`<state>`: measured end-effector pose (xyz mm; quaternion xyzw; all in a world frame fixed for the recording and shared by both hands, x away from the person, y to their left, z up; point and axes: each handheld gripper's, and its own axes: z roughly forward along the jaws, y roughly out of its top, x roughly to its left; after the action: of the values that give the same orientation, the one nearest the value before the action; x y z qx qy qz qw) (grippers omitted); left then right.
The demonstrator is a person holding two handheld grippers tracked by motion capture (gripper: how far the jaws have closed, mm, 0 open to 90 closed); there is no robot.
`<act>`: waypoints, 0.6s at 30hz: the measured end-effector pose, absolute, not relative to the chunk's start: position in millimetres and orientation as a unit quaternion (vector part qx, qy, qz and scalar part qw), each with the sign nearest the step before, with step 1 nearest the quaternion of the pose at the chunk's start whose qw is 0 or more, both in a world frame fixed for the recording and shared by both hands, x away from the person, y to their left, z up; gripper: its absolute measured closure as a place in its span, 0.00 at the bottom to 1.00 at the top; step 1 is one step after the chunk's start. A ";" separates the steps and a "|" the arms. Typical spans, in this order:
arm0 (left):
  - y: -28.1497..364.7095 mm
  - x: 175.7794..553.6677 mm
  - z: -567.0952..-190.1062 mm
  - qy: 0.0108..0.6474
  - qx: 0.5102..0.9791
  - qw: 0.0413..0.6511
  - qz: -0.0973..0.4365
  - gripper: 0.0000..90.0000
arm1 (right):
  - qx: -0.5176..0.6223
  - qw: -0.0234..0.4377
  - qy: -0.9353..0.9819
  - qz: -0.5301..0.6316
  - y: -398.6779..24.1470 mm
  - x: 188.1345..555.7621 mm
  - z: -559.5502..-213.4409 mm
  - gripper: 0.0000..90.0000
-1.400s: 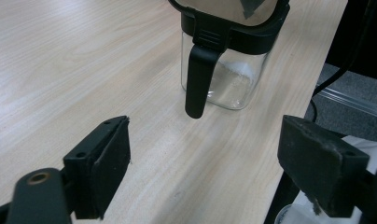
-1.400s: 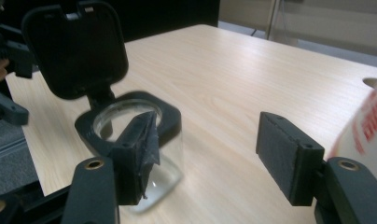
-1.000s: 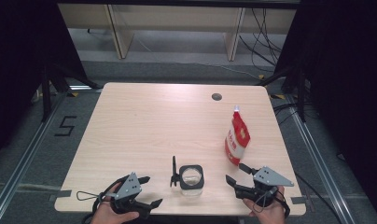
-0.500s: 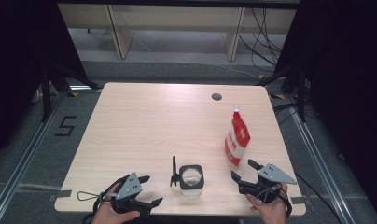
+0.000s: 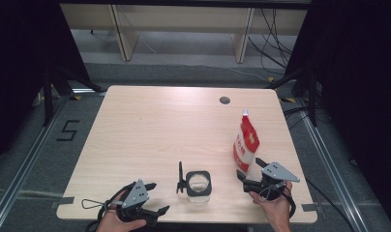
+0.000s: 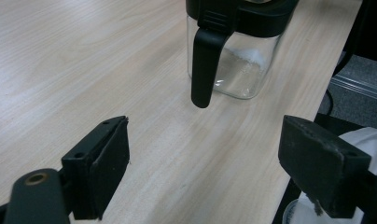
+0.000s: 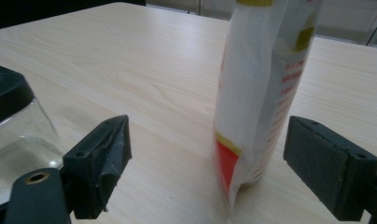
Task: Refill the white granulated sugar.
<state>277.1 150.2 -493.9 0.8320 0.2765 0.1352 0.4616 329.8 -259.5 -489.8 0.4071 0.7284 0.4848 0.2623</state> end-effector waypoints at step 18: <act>148.9 275.8 -494.4 0.281 0.833 0.457 0.136 0.19 | 0.427 0.327 0.689 0.486 -245.2 363.5 -499.2 0.24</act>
<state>275.8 148.9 -494.4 0.8333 0.2806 0.1360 0.4565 363.5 -245.2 -499.2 0.4267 0.6894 0.4855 0.3268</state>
